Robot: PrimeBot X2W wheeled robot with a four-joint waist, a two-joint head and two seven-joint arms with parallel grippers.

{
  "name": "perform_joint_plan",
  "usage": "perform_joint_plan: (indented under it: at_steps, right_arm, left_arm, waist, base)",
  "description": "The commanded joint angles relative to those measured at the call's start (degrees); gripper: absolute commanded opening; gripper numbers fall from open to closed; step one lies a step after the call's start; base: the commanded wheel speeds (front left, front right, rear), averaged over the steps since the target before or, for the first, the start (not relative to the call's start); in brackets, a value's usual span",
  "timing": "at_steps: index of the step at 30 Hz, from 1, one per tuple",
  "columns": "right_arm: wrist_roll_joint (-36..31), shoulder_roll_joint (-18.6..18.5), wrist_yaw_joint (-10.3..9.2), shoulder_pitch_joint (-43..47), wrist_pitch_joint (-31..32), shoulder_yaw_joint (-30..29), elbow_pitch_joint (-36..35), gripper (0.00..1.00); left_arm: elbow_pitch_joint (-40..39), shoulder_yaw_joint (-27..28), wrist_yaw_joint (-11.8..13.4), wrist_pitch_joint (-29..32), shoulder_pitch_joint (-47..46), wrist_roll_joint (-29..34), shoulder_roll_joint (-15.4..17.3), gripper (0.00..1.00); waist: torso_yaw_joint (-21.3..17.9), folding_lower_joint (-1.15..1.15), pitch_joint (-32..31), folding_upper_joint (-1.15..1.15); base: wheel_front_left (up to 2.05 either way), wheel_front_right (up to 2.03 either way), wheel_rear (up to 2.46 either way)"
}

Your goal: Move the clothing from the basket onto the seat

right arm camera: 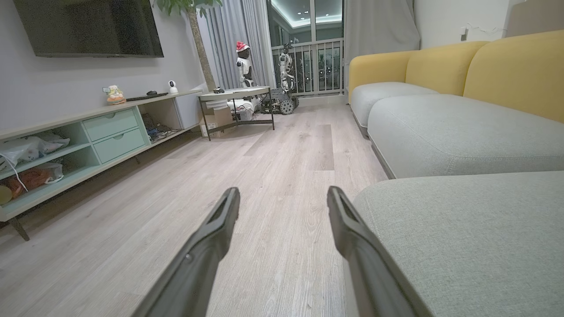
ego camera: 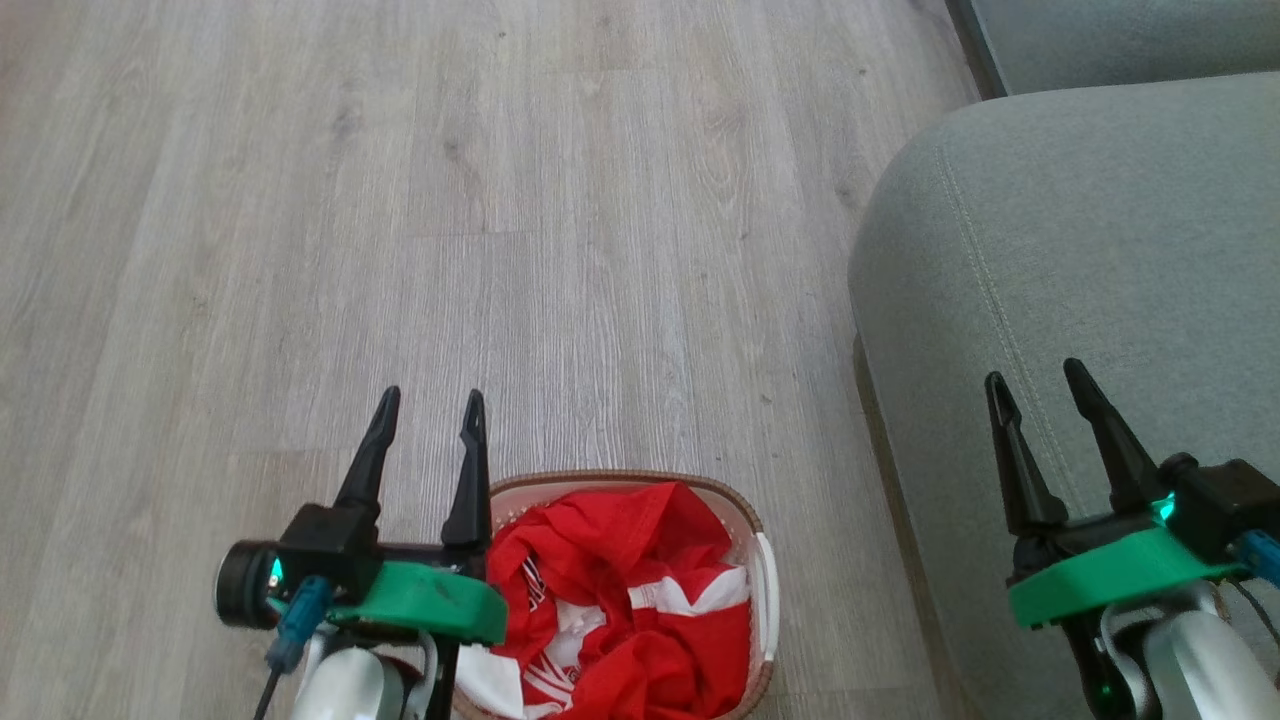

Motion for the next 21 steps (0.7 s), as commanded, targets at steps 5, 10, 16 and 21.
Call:
perform_joint_plan:
  at_steps: [5,10,16,21]
  right_arm:
    - [-0.1,-1.2,-0.01,-2.9,-0.5,0.9,-1.7,1.0]
    - [0.0,-1.3,-0.01,-3.0,-0.5,1.1,-1.6,1.0]
    - [0.3,-1.4,-0.01,-3.2,-0.5,1.2,-1.6,1.0]
    - [0.6,-1.6,-0.01,-3.3,-0.5,1.1,-1.7,1.0]
  left_arm:
    - [-1.9,1.8,0.3,-0.6,-3.3,0.2,0.5,1.0]
    - [-1.7,1.8,0.2,-0.6,-3.3,0.3,0.5,1.0]
    - [-1.6,1.9,0.1,-0.6,-3.3,0.3,0.5,1.0]
    - [-1.3,1.6,0.0,-0.6,-3.4,0.3,0.5,1.0]
  waist:
    - [0.0,0.0,0.0,0.0]
    - [0.0,0.0,0.0,0.0]
    - [-0.3,0.0,0.2,0.0]
    - [-0.6,0.0,0.6,0.0]
  base:
    - [0.0,0.0,0.0]
    - [0.0,0.0,0.0]
    - [0.0,0.0,0.0]
    - [0.0,0.0,0.0]
